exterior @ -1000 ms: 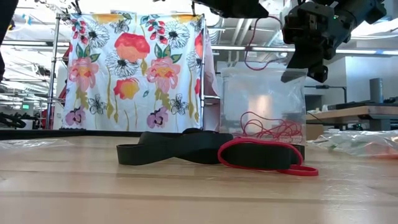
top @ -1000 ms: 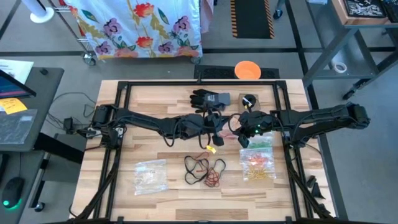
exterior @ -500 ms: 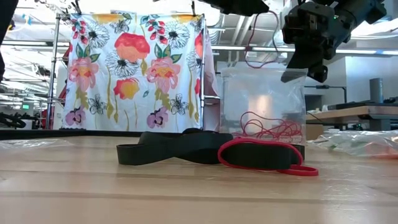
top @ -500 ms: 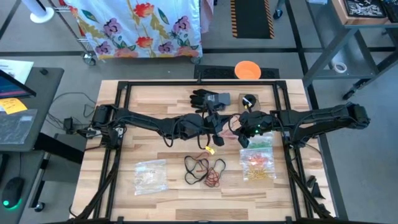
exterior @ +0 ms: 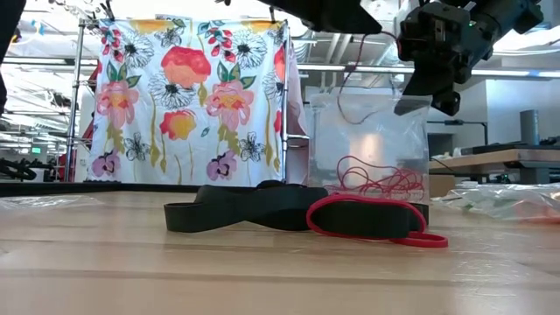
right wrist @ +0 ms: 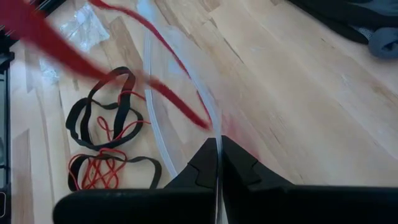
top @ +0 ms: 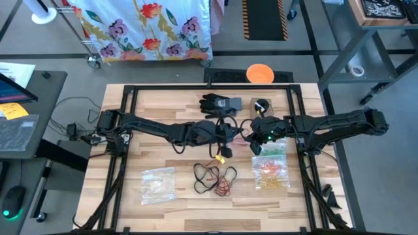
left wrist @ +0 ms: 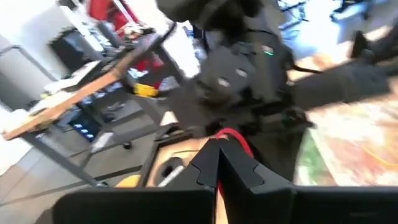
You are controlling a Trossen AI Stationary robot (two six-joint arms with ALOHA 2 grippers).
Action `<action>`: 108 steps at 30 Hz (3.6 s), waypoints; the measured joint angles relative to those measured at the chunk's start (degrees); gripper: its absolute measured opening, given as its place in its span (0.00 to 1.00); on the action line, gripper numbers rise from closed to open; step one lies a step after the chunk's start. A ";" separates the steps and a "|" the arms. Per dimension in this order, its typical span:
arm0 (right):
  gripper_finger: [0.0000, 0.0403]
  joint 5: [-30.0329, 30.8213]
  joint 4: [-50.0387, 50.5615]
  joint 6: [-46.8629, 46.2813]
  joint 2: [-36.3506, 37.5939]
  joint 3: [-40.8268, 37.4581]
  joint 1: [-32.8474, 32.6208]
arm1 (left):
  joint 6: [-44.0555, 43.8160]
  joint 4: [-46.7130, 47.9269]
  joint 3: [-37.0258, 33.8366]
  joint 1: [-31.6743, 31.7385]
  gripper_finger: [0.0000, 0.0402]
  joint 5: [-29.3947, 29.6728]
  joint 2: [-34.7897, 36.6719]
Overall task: Sort rubber bands
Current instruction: Put the red rubber band into the transparent zip bag
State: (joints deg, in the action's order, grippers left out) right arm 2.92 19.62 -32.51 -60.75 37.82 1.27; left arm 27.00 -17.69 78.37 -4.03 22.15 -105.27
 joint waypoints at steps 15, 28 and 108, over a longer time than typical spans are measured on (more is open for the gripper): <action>0.03 0.00 -0.44 -0.02 0.00 0.00 -0.01 | -2.23 7.07 0.00 0.02 0.00 -3.60 -0.04; 0.03 0.00 -0.44 0.00 0.00 0.00 -0.01 | -8.54 9.34 0.00 -0.09 0.25 -3.31 -0.04; 0.03 4.28 -1.20 7.02 -0.46 0.90 8.07 | -34.31 24.00 -16.17 -10.12 0.26 -22.93 1.87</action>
State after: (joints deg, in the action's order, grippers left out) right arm 7.20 18.41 -25.50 -61.21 38.72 9.34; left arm -7.31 6.31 62.19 -14.15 -0.78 -103.41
